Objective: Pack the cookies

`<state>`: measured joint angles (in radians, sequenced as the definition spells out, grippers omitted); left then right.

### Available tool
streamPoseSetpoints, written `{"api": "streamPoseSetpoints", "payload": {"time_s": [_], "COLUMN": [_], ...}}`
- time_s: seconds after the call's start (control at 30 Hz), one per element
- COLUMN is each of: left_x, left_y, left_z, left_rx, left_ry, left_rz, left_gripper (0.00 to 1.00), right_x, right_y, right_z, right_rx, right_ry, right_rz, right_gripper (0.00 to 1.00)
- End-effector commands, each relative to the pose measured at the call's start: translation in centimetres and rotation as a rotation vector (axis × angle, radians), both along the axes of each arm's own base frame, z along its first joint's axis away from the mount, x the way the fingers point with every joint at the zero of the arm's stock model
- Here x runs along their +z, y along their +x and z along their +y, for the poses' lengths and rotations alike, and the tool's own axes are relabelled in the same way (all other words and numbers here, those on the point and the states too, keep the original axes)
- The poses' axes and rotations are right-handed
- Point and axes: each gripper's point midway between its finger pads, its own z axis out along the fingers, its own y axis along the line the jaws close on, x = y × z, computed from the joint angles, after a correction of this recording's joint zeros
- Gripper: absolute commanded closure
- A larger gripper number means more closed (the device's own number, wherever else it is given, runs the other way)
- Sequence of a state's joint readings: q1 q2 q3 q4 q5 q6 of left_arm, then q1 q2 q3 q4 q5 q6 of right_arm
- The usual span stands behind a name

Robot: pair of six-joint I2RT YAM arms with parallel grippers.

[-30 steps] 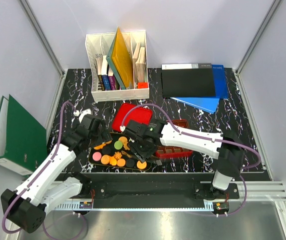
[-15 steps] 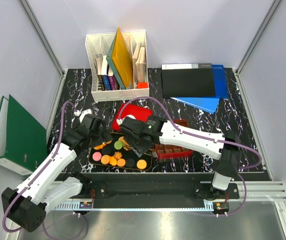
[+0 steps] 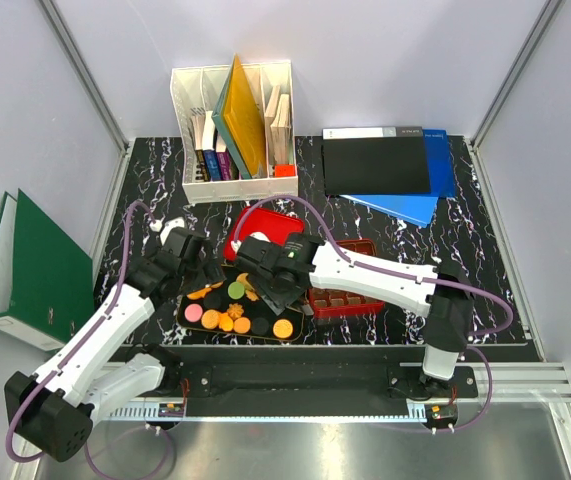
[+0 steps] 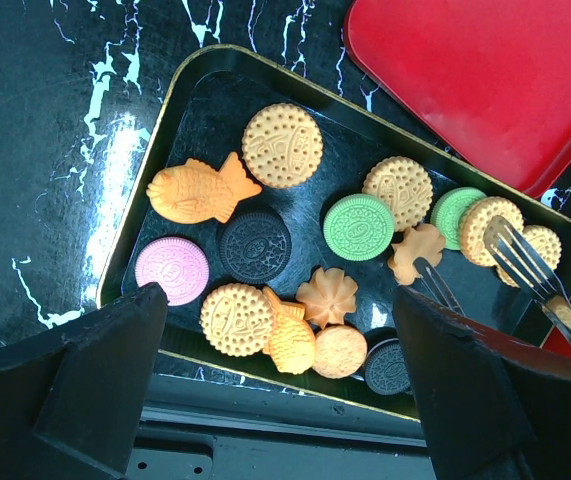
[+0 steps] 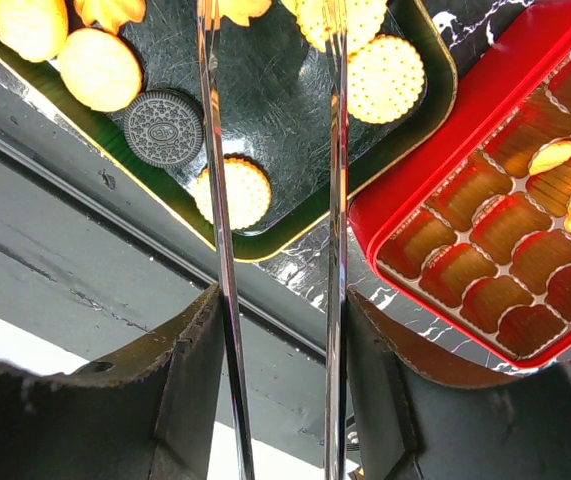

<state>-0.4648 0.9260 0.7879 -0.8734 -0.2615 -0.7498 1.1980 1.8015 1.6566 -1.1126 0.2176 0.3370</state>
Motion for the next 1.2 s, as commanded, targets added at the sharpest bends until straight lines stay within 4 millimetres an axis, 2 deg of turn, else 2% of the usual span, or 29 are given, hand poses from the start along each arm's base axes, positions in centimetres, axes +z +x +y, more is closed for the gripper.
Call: {"api": "streamPoseSetpoints", "payload": {"time_s": [0.0,0.43,0.7,0.83,1.03,1.17], "left_x": [0.1,0.0,0.0,-0.1,-0.1,-0.2], "left_y": [0.5,0.5,0.5,0.5,0.4,0.5], "left_z": [-0.3,-0.4,-0.5,-0.6,-0.7,-0.7], "left_rx": [-0.014,-0.016,-0.019,-0.024,-0.026,-0.026], "left_ry": [-0.009,-0.015,-0.019,-0.020,-0.022,-0.023], "left_rz": [-0.019,-0.019,-0.016,-0.012,-0.011,-0.010], "left_gripper": [0.01,0.01,0.01,0.01,0.01,0.01], "right_x": [1.1,1.1,-0.4,-2.1,-2.4,-2.0], "right_y": [-0.2,-1.2,-2.1,-2.2,-1.9,-1.7], "right_z": [1.3,3.0,2.4,1.5,0.7,0.3], "right_rx": [0.020,0.055,0.063,0.061,0.028,0.012], "right_ry": [0.043,0.063,0.019,-0.035,-0.058,-0.060], "right_rz": [-0.010,0.005,0.039,0.051,0.027,0.009], "right_gripper": [0.46,0.45,0.45,0.45,0.50,0.60]}}
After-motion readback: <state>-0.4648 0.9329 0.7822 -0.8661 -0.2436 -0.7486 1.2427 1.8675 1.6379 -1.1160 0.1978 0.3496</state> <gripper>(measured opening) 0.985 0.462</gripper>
